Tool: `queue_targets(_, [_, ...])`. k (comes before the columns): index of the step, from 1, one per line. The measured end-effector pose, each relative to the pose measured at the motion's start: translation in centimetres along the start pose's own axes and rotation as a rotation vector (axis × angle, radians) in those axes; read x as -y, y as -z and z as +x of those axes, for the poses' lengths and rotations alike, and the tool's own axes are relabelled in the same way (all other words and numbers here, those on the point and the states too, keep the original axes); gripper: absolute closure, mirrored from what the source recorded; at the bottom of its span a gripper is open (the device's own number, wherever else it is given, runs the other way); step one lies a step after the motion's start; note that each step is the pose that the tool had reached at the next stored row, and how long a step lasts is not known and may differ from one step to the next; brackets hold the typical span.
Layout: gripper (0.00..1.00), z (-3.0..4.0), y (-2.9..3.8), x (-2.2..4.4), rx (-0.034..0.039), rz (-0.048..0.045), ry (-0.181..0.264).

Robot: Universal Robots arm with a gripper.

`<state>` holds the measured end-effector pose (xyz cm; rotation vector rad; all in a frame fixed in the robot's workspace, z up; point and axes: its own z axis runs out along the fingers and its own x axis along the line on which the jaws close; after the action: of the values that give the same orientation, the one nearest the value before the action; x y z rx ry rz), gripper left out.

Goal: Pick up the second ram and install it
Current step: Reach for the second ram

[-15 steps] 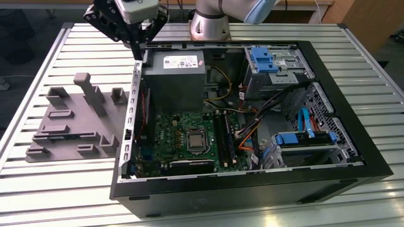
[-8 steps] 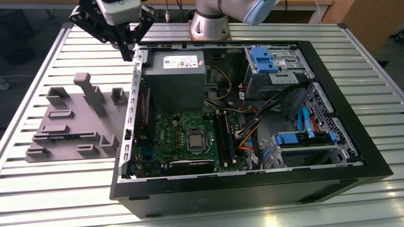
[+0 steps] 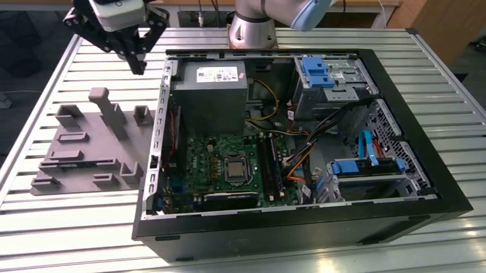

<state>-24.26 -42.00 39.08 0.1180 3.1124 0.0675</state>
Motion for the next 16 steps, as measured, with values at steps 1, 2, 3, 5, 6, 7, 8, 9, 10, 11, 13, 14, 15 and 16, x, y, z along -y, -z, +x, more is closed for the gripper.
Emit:
queue_targets(1, [0.89, 0.27, 0.01, 0.02, 0.0, 0.0001, 0.0])
queue_targets(2, [0.89, 0.54, 0.01, 0.05, 0.0, 0.0, 0.0])
queue_targets(3, [0.89, 0.8, 0.02, 0.07, -0.0001, 0.0, 0.0])
queue_targets(5, [0.89, 1.35, 0.02, 0.13, 0.0, 0.0, 0.0])
queue_targets(6, [0.89, 1.64, 0.03, 0.16, 0.0, 0.0, 0.0])
queue_targets(7, [0.89, 1.91, 0.03, 0.19, 0.0, 0.0001, 0.0])
queue_targets(8, [0.89, 2.19, 0.03, 0.21, 0.0, 0.0, 0.0])
queue_targets(9, [0.89, 2.45, 0.04, 0.23, 0.0, 0.0, 0.0])
queue_targets(10, [0.89, 2.68, 0.04, 0.26, 0.0, 0.0, 0.0])
queue_targets(11, [0.89, 2.91, 0.04, 0.29, -0.0001, 0.0001, 0.0])
queue_targets(13, [0.89, 3.38, 0.04, 0.38, -0.0001, 0.0001, 0.0])
queue_targets(14, [0.89, 3.63, 0.03, 0.44, 0.0, 0.0, 0.0])
queue_targets(15, [0.89, 3.87, 0.02, 0.5, 0.0, 0.0, 0.0])
queue_targets(16, [0.89, 4.11, 0.01, 0.57, 0.0, 0.0, 0.0])
